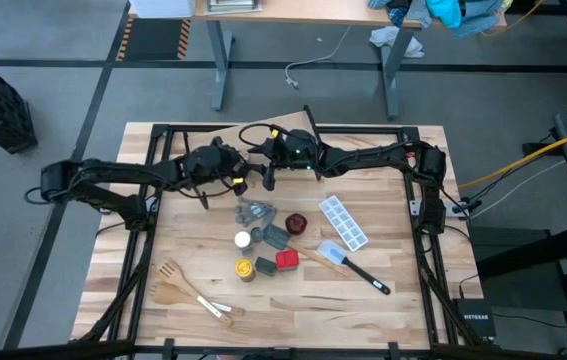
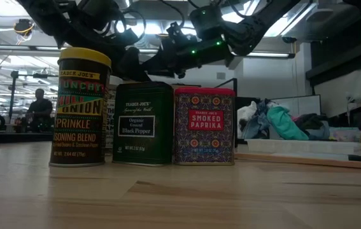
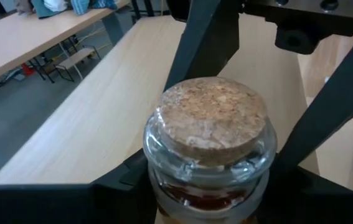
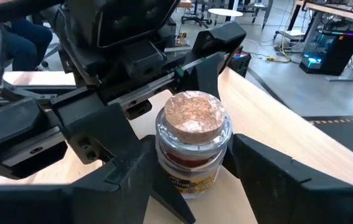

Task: Shelf spices
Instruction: Remove the brown seasoning bottle from the shelf

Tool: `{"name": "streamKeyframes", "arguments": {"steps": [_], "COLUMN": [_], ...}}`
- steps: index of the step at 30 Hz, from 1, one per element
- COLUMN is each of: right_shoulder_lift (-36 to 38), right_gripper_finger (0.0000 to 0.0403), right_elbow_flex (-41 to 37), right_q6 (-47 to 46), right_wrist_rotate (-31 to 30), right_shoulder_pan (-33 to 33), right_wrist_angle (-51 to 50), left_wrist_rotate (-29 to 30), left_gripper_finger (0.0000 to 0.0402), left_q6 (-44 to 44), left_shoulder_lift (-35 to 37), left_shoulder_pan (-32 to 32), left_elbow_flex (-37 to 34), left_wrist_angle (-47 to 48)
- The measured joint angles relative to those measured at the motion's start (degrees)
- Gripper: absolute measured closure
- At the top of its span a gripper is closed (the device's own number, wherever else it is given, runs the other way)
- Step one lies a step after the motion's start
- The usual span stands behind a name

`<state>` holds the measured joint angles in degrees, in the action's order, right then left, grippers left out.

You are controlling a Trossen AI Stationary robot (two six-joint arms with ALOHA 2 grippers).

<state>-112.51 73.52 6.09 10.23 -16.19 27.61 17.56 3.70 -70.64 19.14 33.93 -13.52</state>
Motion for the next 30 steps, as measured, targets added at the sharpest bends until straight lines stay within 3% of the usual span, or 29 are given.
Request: {"name": "streamKeyframes", "arguments": {"steps": [9, 16, 23, 30], "right_shoulder_lift": [1.9, 8.1, 12.8, 13.5], "right_gripper_finger": [0.0182, 0.0182, 0.0182, 0.0182], "right_elbow_flex": [0.0, 0.0, 0.0, 0.0], "right_q6": [-1.8, -1.8, -1.8, -1.8], "right_wrist_rotate": [1.1, 2.9, 3.0, 5.9], "right_shoulder_pan": [0.0, 0.0, 0.0, 0.0], "right_wrist_angle": [5.1, 2.3, -5.9, -15.2], "left_wrist_rotate": [2.4, 3.5, 3.4, 4.7], "left_gripper_finger": [0.0225, 0.0225, 0.0225, 0.0225], "left_q6": [-0.7, -6.4, -11.6, -19.1], "left_shoulder_lift": [7.9, 18.3, 27.8, 30.6], "left_shoulder_pan": [0.1, -1.9, -10.3, -23.1], "left_elbow_flex": [0.0, 0.0, 0.0, 0.0], "left_wrist_angle": [2.0, 14.8, 22.4, 23.8]}}
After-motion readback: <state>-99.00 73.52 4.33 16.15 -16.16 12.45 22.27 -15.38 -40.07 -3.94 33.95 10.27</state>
